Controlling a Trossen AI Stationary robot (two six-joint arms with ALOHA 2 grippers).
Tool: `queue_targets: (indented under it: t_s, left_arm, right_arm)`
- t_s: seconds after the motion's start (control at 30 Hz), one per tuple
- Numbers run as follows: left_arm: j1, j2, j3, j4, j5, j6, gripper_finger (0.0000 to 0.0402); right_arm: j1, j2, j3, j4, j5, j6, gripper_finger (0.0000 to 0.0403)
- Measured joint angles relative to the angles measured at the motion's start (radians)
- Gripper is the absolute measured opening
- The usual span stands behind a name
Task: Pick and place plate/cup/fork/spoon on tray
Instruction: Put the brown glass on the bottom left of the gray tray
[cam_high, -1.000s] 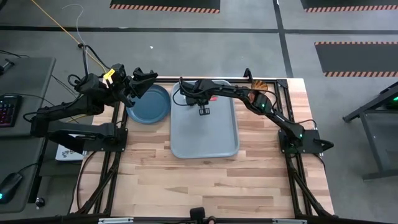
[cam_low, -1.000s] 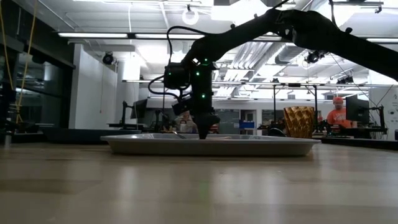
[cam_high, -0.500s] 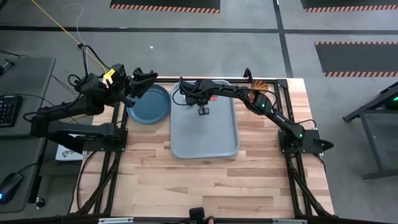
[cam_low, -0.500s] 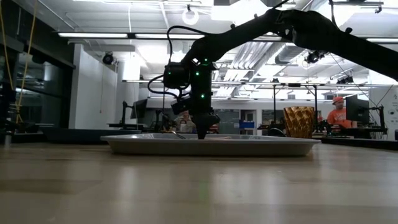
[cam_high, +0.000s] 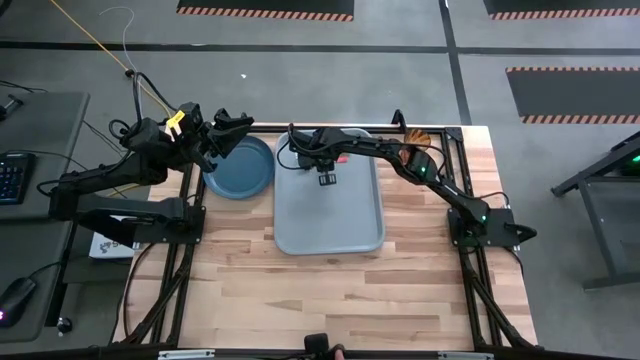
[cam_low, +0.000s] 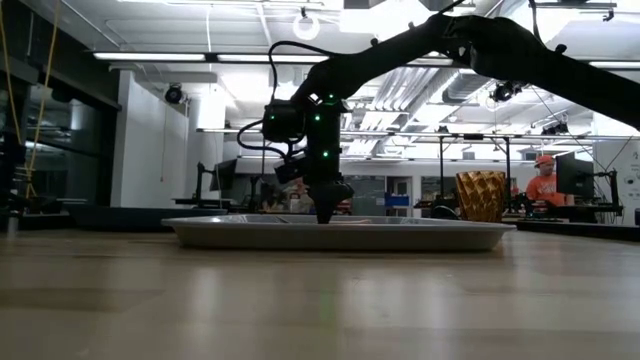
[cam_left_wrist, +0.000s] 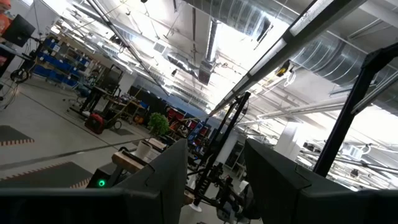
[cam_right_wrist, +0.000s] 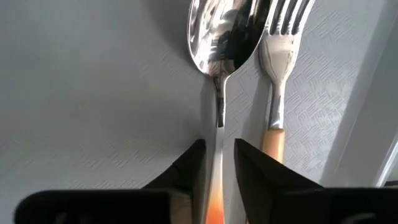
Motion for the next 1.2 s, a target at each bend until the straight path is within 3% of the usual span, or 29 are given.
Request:
queue_targets:
  t_s: [0.47, 0.73, 0.93, 1.2]
  left_arm:
    - [0.0, 0.0, 0.0, 0.0, 0.0, 0.004, 0.0149]
    - [0.0, 0.0, 0.0, -0.011, 0.0, 0.018, 0.0149]
    - [0.0, 0.0, 0.0, -0.051, 0.01, 0.062, 0.0149]
    - [0.0, 0.0, 0.0, -0.063, 0.039, 0.056, 0.0149]
  right_arm:
    - [-0.022, -0.128, 0.001, -0.01, -0.017, 0.019, 0.0096]
    - [-0.066, -0.241, 0.002, -0.057, -0.17, 0.202, 0.0096]
    - [-0.104, -0.333, 0.002, -0.251, -0.365, 0.288, 0.0096]
    - [-0.124, -0.484, 0.001, -0.335, -0.398, 0.309, 0.0096]
